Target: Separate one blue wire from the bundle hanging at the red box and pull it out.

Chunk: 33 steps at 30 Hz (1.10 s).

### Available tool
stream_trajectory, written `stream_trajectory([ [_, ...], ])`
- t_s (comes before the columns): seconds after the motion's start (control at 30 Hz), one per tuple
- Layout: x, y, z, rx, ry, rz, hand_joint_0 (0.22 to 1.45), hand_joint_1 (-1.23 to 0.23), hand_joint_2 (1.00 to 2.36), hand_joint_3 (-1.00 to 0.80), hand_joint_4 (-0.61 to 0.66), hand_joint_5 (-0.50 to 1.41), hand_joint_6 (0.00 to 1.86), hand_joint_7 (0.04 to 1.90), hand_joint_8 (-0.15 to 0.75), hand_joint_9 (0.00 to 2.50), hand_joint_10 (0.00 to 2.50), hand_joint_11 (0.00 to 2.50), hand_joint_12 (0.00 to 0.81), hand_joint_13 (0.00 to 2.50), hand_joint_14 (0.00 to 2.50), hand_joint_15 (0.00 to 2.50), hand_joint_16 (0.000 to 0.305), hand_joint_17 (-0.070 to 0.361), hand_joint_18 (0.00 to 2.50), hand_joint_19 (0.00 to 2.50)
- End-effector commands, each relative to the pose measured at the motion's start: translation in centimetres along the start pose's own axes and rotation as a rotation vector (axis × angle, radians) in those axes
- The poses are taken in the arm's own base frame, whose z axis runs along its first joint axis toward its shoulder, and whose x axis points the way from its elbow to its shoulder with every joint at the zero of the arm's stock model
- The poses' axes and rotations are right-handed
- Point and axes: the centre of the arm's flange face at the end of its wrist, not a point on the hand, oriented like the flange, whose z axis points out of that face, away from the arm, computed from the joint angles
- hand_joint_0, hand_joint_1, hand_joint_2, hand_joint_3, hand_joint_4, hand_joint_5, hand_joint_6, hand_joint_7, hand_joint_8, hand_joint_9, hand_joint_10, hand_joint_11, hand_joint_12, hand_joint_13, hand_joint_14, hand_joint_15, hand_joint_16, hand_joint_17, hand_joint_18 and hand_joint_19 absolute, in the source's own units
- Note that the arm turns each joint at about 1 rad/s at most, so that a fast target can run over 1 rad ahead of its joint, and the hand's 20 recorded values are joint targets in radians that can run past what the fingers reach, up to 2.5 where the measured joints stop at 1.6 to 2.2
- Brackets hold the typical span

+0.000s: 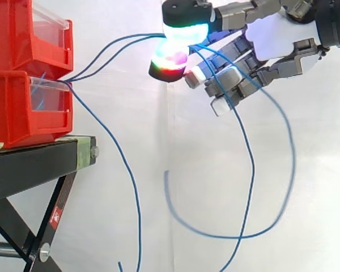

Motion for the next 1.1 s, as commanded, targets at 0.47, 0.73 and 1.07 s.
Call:
stream_trajectory([
  [0.47,-0.01,0.0,-0.01,0.0,-0.001,0.054,0.67,-0.78,1.01,-0.37,0.1,-0.22,0.95,0.89,0.335,0.88,0.0,1.42,0.396,0.98,0.99,1.35,0.048,0.107,0.87,0.76],
  [0.73,-0.01,-0.08,0.03,0.003,-0.005,0.053,0.67,-0.78,1.01,-0.37,0.1,-0.22,0.95,0.89,0.334,0.91,0.01,1.42,0.393,0.98,1.2,1.29,0.047,0.106,0.88,0.77],
  [1.07,-0.05,-0.01,-0.01,0.001,-0.006,0.055,0.68,-0.78,1.01,-0.38,0.1,-0.22,0.95,0.89,0.334,0.92,0.0,1.42,0.39,0.98,1.29,1.28,0.047,0.107,0.88,0.78],
])
